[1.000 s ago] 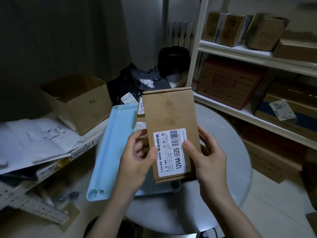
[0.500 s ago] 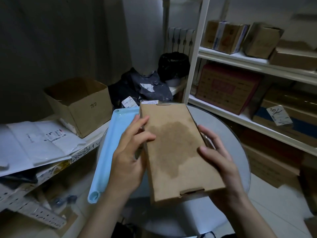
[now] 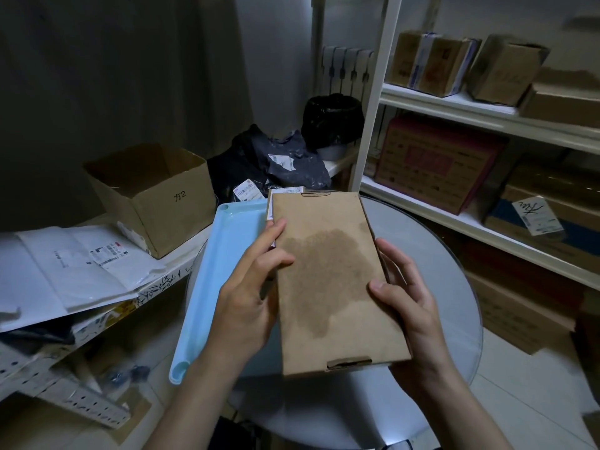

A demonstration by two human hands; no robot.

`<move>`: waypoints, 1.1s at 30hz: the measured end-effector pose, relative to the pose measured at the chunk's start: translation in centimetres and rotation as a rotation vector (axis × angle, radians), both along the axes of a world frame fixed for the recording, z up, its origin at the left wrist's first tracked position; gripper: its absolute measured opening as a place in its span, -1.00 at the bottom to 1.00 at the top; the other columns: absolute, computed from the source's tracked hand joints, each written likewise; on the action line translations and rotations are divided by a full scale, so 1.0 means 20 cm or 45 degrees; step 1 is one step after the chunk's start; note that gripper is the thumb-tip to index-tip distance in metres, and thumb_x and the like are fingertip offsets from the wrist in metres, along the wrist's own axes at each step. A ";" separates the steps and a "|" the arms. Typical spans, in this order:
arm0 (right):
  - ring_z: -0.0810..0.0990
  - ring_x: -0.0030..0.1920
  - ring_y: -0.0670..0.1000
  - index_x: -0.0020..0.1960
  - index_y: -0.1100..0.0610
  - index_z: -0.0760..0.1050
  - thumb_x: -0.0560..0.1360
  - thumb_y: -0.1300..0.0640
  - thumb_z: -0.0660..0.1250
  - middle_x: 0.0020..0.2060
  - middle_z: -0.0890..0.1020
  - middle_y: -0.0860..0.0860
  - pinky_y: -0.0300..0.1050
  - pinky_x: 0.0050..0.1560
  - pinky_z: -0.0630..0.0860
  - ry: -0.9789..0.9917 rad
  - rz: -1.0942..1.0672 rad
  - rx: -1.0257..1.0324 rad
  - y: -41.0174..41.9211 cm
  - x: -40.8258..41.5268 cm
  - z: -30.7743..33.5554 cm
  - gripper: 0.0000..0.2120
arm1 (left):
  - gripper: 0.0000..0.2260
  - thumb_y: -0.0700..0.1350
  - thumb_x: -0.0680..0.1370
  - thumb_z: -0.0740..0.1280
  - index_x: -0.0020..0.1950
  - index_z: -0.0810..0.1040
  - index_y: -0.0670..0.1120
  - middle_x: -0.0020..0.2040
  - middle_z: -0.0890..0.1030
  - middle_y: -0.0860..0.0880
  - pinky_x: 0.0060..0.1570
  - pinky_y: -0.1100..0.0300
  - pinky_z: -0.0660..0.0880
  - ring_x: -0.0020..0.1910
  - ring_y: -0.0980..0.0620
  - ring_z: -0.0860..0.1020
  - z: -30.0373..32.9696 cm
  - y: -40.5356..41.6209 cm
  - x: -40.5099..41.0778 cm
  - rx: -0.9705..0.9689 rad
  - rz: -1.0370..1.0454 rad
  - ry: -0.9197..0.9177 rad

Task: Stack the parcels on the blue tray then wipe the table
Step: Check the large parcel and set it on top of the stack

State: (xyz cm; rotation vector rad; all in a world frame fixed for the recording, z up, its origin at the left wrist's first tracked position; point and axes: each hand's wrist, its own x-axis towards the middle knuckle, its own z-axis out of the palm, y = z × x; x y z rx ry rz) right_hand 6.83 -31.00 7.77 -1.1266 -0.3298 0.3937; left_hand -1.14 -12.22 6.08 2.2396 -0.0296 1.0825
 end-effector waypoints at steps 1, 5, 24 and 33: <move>0.62 0.18 0.00 0.20 -0.04 0.57 0.31 0.23 0.36 0.15 0.66 -0.09 -0.18 -0.05 0.60 -0.009 -0.008 0.002 0.00 0.00 0.00 -0.52 | -0.51 -0.42 0.42 0.47 0.20 0.45 0.00 0.48 0.36 -0.03 0.38 0.33 0.28 0.49 0.24 0.26 0.00 0.00 0.00 -0.018 0.000 0.011; 0.60 0.19 -0.01 0.19 -0.11 0.57 0.32 0.22 0.34 0.17 0.63 -0.11 -0.14 -0.06 0.60 -0.108 -0.075 -0.015 -0.02 0.03 0.00 -0.53 | -0.55 -0.29 0.59 0.30 0.41 0.37 0.09 0.46 0.41 0.14 0.34 -0.04 0.43 0.42 0.08 0.42 0.01 -0.04 -0.02 -0.832 -0.139 0.027; 0.40 0.43 0.19 0.52 -0.10 0.23 0.32 -0.21 0.52 0.44 0.44 0.07 0.14 0.25 0.39 -0.003 0.388 -0.055 0.05 0.02 -0.10 -0.14 | -0.65 0.04 0.47 0.37 0.23 0.51 0.35 0.23 0.59 0.25 0.07 0.37 0.50 0.25 0.19 0.54 0.14 -0.26 -0.05 -1.054 -0.547 0.249; 0.45 0.40 0.19 0.48 0.03 0.35 0.32 -0.22 0.51 0.40 0.49 0.11 0.20 0.39 0.36 0.111 0.447 0.101 0.04 0.00 -0.09 -0.18 | -0.63 0.19 0.48 0.36 0.28 0.47 0.38 0.31 0.54 0.22 0.24 0.20 0.47 0.36 0.12 0.47 0.10 -0.25 -0.06 -0.923 -0.433 0.337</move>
